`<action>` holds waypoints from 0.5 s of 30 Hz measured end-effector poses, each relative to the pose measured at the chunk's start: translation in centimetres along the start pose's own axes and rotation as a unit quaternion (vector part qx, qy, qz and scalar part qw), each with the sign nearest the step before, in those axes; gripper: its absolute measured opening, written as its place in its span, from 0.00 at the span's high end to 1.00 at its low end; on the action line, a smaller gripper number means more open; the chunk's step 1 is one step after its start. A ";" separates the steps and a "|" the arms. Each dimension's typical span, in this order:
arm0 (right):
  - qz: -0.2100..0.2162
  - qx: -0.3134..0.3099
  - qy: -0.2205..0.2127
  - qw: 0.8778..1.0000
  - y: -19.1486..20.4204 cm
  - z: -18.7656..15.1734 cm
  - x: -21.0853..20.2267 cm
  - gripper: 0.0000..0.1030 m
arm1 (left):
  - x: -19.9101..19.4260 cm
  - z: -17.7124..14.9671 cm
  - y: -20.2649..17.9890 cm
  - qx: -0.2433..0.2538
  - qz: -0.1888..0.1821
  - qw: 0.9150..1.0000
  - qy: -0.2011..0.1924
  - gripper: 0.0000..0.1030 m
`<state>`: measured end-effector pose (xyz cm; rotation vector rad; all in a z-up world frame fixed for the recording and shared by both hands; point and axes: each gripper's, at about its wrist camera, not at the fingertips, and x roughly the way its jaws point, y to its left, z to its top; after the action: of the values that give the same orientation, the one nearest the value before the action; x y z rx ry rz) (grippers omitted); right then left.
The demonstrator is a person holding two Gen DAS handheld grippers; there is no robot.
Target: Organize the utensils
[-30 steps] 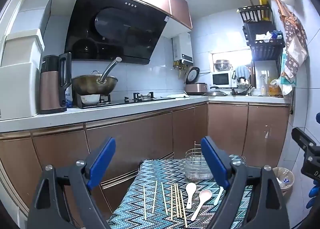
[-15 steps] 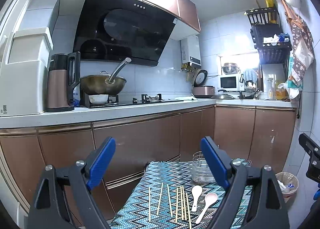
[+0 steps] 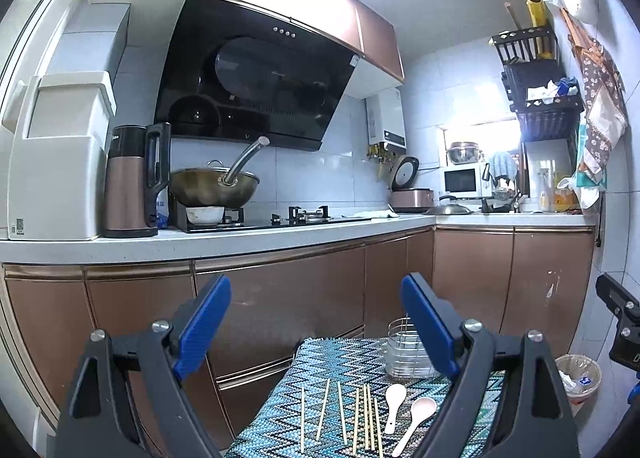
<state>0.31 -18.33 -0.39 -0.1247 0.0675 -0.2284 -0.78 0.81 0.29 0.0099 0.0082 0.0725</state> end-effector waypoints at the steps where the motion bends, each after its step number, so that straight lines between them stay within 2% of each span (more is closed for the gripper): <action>1: 0.000 0.000 -0.001 1.000 0.0 0.0 -0.1 0.00 | 0.0 0.0 0.0 -0.001 0.000 1.000 0.000 0.16; 15: -0.004 -0.003 -0.005 1.000 0.0 -0.1 -0.2 0.00 | -0.3 -0.3 -0.2 0.000 0.008 1.000 -0.006 0.16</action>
<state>0.10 -18.33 -0.45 -0.1315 0.0582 -0.2357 -1.10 0.58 0.02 0.0099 -0.0043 0.0890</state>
